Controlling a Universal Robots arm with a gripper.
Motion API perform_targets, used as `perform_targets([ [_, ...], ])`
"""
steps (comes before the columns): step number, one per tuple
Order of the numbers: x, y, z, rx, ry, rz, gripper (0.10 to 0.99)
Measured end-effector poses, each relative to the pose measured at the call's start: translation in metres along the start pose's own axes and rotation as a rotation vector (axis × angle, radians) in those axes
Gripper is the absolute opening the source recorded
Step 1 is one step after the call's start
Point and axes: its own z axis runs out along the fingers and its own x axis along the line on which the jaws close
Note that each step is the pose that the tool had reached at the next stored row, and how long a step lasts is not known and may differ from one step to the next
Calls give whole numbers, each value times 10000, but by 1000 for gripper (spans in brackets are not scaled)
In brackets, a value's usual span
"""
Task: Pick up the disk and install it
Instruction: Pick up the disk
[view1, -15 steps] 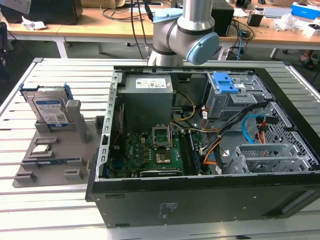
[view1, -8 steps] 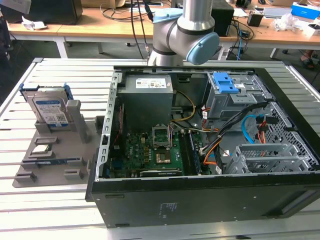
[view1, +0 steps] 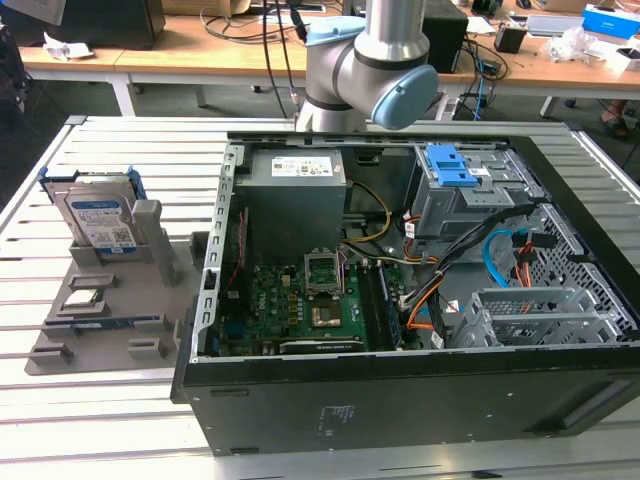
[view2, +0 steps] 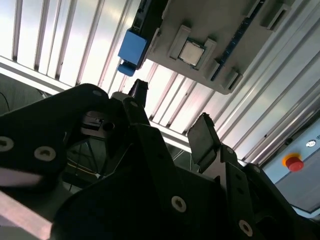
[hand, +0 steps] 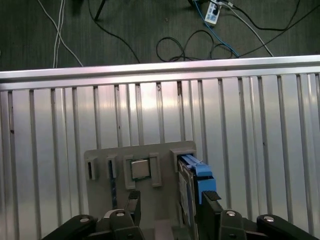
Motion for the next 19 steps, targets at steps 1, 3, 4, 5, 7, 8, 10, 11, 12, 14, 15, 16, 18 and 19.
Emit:
perform_targets([
  [1, -23, 0, 1, 0, 0, 0, 600],
  [3, -64, -1, 1, 0, 0, 0, 600],
  [4, -81, -2, 1, -1, 1, 0, 600],
  [5, -93, -4, 2, -1, 0, 0, 600],
  [7, -110, -10, 2, -1, 1, -1, 600],
  [8, -123, -15, 2, 0, 4, 0, 600],
  [10, -141, -24, 2, 0, 7, 0, 600],
  [11, -147, -29, 2, 0, 10, 0, 600],
  [12, -151, -34, 2, 1, 12, -2, 600],
  [14, -157, -42, 2, 1, 14, -1, 600],
  [15, -158, -45, 4, 1, 14, 1, 600],
  [16, -159, -46, 6, 2, 13, 2, 600],
  [18, -158, -53, 12, 0, 17, 1, 600],
  [19, -159, -58, 19, 1, 19, 1, 600],
])
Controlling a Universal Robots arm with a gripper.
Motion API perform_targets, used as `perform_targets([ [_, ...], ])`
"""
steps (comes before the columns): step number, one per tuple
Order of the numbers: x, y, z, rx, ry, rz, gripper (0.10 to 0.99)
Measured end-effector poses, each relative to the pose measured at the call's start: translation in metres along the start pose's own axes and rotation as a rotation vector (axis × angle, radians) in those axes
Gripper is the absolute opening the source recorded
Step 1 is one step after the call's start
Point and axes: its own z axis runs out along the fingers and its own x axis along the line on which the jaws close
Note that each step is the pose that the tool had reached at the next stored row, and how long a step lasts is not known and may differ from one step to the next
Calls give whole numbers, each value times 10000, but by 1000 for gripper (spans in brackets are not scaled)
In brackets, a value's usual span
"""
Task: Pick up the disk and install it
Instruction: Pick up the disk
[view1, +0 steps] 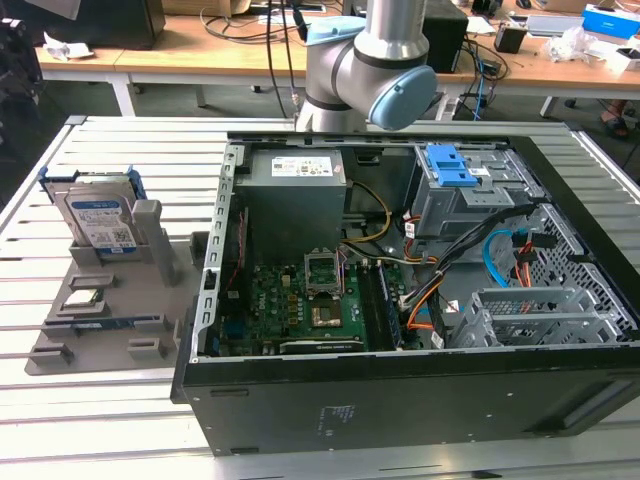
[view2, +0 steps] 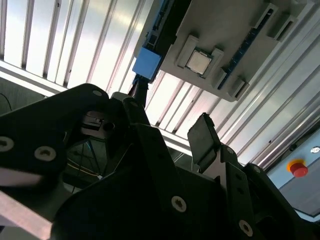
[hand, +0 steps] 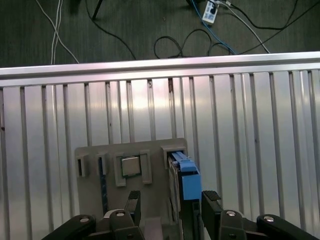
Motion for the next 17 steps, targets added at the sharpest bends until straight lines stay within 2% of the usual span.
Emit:
perform_targets([
  [17, -3, -81, 93, 2, 37, 1, 600],
])
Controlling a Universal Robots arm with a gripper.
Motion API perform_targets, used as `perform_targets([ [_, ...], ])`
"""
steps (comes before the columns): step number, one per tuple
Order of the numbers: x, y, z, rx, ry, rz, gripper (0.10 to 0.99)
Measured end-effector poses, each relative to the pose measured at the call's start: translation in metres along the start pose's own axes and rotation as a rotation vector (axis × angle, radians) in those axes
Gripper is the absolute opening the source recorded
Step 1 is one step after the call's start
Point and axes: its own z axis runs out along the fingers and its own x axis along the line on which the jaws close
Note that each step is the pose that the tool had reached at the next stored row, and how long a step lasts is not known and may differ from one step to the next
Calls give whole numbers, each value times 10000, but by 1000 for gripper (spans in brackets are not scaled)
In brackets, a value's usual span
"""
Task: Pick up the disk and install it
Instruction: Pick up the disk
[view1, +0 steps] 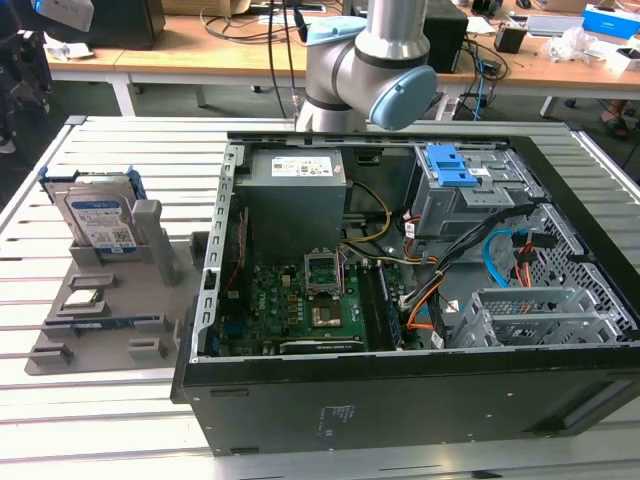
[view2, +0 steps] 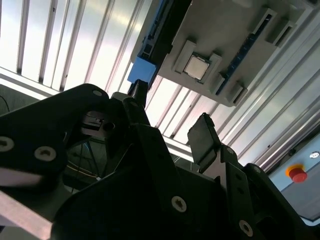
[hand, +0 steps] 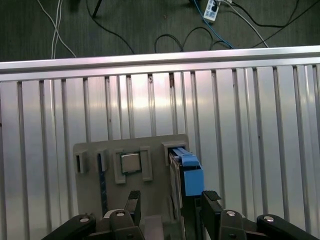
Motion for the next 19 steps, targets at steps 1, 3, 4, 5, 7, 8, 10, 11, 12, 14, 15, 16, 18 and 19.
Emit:
perform_targets([
  [1, 0, -5, 6, 0, 1, 1, 600],
  [3, 0, -10, 13, 1, 2, 0, 600],
  [4, -1, -13, 23, 0, 8, 1, 600],
  [5, -1, -15, 31, -1, 13, 1, 600],
  [7, 0, -18, 51, 1, 22, 1, 600],
  [8, 0, -19, 60, 2, 27, 1, 600],
  [10, 0, -23, 82, 2, 37, 3, 600],
  [11, 0, -26, 94, 3, 43, 2, 600],
  [12, 0, -29, 110, 3, 57, 3, 600],
  [14, 1, -36, 145, 6, 88, 4, 600],
  [15, 1, -38, 156, 5, 100, 4, 600],
  [16, 1, -40, 171, 7, 115, 3, 600],
  [18, -1, -45, 189, 8, 142, 4, 600],
  [19, -17, -57, 208, 11, 175, -10, 600],
])
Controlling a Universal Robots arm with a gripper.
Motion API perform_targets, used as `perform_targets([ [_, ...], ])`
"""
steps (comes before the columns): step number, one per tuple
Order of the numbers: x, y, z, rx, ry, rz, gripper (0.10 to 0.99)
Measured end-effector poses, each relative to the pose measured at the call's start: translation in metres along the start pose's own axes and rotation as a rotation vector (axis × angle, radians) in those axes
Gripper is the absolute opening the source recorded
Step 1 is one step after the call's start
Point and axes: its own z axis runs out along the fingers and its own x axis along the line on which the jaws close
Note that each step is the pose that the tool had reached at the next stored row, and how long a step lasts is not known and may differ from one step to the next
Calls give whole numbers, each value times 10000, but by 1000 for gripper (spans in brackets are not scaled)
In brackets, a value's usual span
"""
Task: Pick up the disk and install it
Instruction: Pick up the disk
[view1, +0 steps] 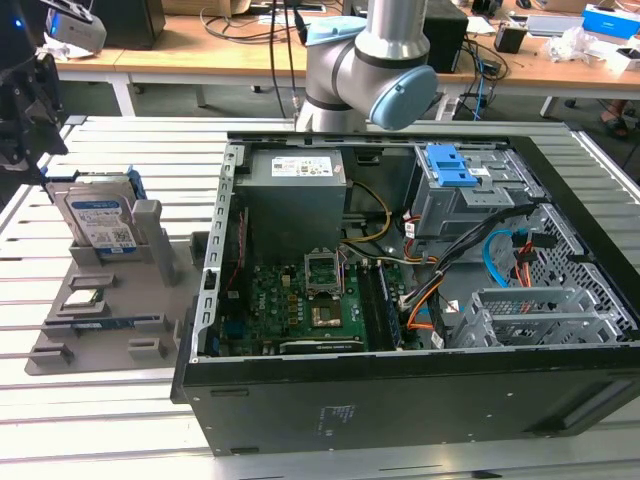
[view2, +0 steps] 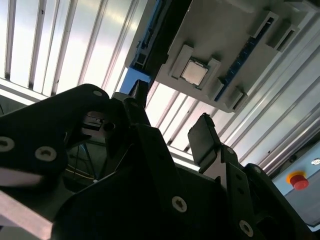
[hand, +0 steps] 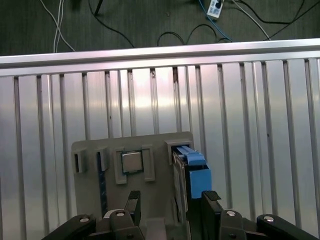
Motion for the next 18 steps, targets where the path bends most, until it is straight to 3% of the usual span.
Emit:
perform_targets([
  [5, -98, -25, 39, 2, 39, -118, 600],
  [9, -246, -20, 103, 3, 50, -186, 600],
  [15, -267, -26, 248, 3, 61, -252, 600],
  [18, -268, -34, 299, 4, 84, -660, 600],
])
